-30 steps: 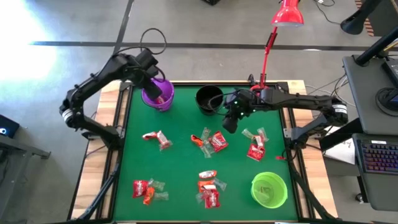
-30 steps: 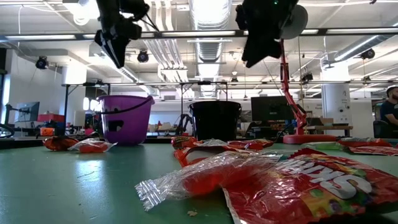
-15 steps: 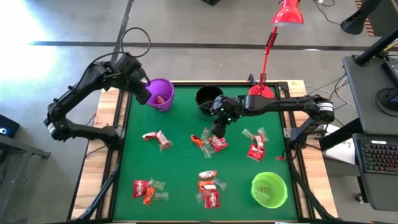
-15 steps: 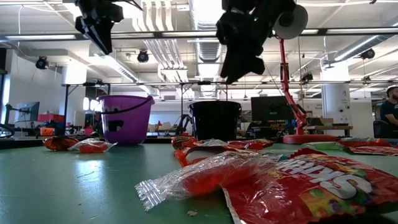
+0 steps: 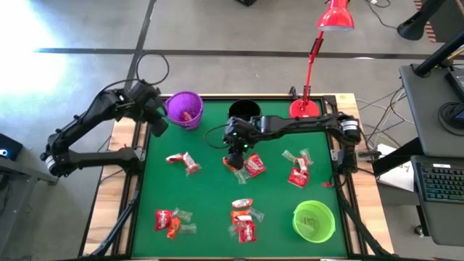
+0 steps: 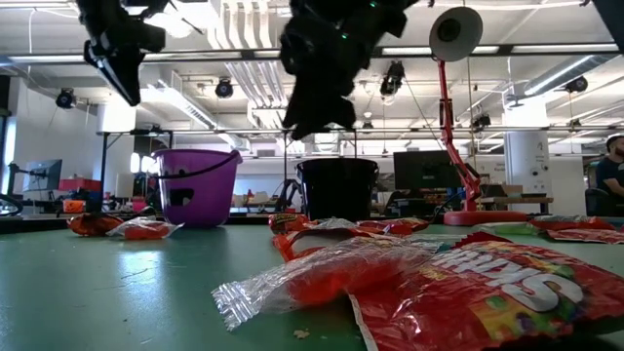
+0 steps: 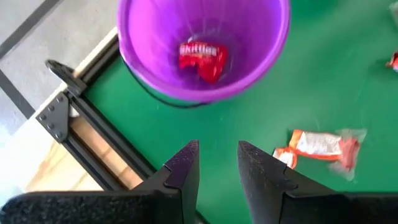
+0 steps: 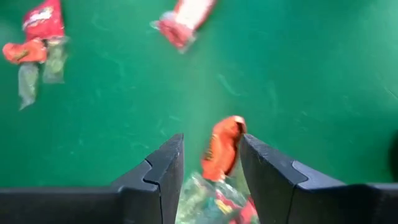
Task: Sort candy
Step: Put the orange candy into the black bucket
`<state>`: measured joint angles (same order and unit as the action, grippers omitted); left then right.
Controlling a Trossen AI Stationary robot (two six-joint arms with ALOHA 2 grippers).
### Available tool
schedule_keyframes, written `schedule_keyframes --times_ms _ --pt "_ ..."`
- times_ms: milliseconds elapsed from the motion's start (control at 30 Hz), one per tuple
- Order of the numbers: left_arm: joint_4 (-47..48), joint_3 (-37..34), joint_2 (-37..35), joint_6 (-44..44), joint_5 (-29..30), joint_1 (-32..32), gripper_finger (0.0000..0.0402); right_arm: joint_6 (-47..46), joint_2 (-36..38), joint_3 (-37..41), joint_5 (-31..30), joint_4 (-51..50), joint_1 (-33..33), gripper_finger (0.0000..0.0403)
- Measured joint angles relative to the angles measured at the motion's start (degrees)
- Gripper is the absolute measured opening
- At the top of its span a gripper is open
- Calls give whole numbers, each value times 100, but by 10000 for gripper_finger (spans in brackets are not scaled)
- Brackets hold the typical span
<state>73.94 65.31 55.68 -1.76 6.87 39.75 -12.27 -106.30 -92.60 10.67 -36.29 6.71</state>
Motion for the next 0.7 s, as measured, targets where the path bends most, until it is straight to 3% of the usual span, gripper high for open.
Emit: schedule_keyframes --times_ms 233,700 --pt "-251 -281 -343 169 -13 0 92 48 -702 -718 -50 -473 -58 175" --pt "-499 357 -393 655 -44 -2 92 -60 -1488 -924 -671 -846 -110 180"
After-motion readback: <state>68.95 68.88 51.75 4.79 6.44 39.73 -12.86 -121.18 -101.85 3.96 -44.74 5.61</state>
